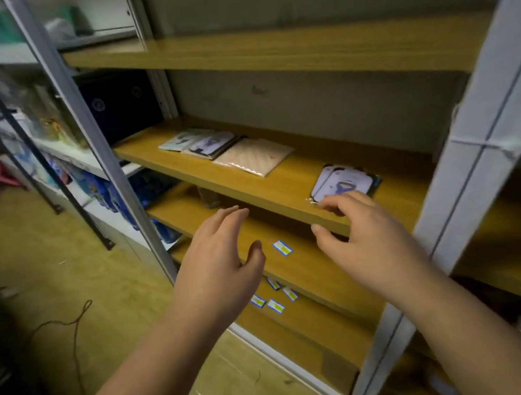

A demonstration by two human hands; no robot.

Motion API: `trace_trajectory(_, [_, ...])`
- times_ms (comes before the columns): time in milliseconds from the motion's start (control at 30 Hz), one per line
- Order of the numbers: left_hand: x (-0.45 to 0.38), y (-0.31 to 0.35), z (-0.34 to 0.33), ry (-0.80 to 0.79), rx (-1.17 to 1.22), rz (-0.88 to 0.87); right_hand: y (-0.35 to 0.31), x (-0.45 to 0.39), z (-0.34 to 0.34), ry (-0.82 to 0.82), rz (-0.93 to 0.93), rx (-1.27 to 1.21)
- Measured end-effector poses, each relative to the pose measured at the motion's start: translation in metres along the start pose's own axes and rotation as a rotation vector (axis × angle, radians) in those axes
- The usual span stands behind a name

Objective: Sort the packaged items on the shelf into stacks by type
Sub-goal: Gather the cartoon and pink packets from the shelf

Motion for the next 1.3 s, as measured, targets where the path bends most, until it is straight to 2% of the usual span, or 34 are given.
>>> trace_trajectory(167, [-0.066, -0.032, 0.009, -0.017, -0.044, 0.011, -0.017, -0.072, -0.033, 0.035, 0.012, -0.044])
trace_trajectory(367, [-0.131, -0.076, 0.013, 0.011, -0.071, 0.041, -0.041, -0.143, -0.066, -0.004, 0.021, -0.065])
trace_trajectory(633, [-0.194, -0.15, 0.009, -0.027, -0.021, 0.087, -0.059, -0.193, -0.108, -0.06, -0.003, -0.049])
trace_trajectory(800, [-0.247, -0.209, -0.006, -0.104, 0.036, 0.073, -0.073, -0.228, -0.134, -0.01, -0.101, 0.024])
trace_trajectory(967, [-0.327, -0.247, -0.015, -0.175, -0.014, -0.029, -0.1, -0.267, -0.158, 0.063, -0.238, 0.082])
trace_trajectory(1200, [-0.405, -0.273, -0.044, -0.383, -0.251, -0.043, -0.128, -0.285, -0.188, 0.093, -0.361, 0.169])
trace_trajectory(1300, [-0.424, -0.288, -0.042, -0.395, -0.079, -0.052, -0.133, -0.287, -0.197, 0.098, -0.404, 0.203])
Point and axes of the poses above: each hand's wrist, its own x-axis away from the middle knuckle, its own z-axis out of the back of the hand, y = z × x, the point moved 2 cm from there along -x, towards the middle knuckle, and after that the axes turned 10 degrees about x, right-handed, at the moved point
